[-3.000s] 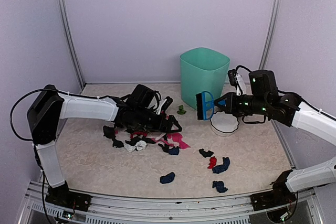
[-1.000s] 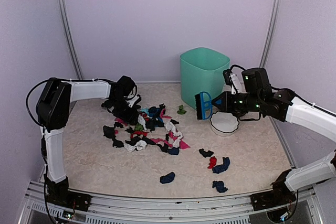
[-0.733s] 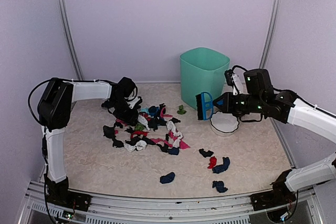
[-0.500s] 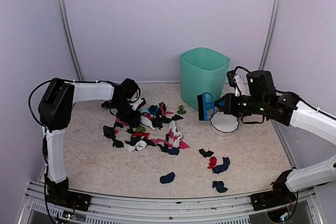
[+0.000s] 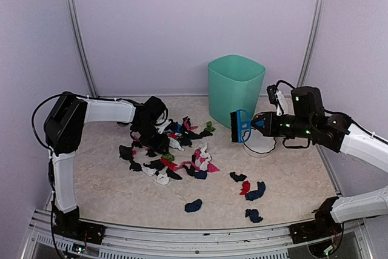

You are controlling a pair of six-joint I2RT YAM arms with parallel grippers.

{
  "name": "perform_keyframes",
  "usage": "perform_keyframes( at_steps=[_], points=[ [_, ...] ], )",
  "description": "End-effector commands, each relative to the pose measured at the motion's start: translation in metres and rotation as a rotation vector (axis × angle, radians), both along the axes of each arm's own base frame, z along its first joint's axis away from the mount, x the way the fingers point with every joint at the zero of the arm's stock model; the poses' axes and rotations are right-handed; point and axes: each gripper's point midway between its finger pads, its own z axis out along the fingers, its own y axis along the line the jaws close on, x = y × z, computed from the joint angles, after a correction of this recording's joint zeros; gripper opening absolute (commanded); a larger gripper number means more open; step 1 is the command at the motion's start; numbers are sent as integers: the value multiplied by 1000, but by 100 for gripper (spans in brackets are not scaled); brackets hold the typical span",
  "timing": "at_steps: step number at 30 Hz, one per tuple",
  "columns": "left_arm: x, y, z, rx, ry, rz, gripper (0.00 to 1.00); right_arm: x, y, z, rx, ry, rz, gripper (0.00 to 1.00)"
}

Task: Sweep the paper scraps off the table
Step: Adjust the dustpan at the center of the board.

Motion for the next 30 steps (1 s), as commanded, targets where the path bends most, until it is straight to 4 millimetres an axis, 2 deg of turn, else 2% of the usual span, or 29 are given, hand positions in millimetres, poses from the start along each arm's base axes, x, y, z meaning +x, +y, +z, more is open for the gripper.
perform_keyframes(
  at_steps=[1, 3, 4, 11, 15, 20, 24, 30],
  points=[
    [-10, -15, 13, -77, 9, -10, 45, -2, -7, 10, 30, -27, -18, 0],
    [-15, -21, 16, -93, 13, -23, 42, -4, -9, 12, 32, -33, -20, 0],
    [-17, -24, 18, -97, 10, -30, 43, -4, -9, 12, 34, -34, -21, 0],
    [-34, -53, 38, -194, 5, -70, 59, -6, -10, 11, 28, -33, -14, 0],
    [-42, -65, 36, -236, 20, -88, 57, -6, -10, 12, 22, -38, -13, 0],
    [-44, -66, 21, -213, 46, -79, 55, -6, -11, 11, 16, -39, -15, 0],
    [-39, -62, 28, -171, -4, -38, 65, -7, -12, 10, 14, -40, -21, 0],
    [-20, -31, 44, -109, -110, 72, 79, -5, -11, 8, 7, -40, -18, 0]
  ],
)
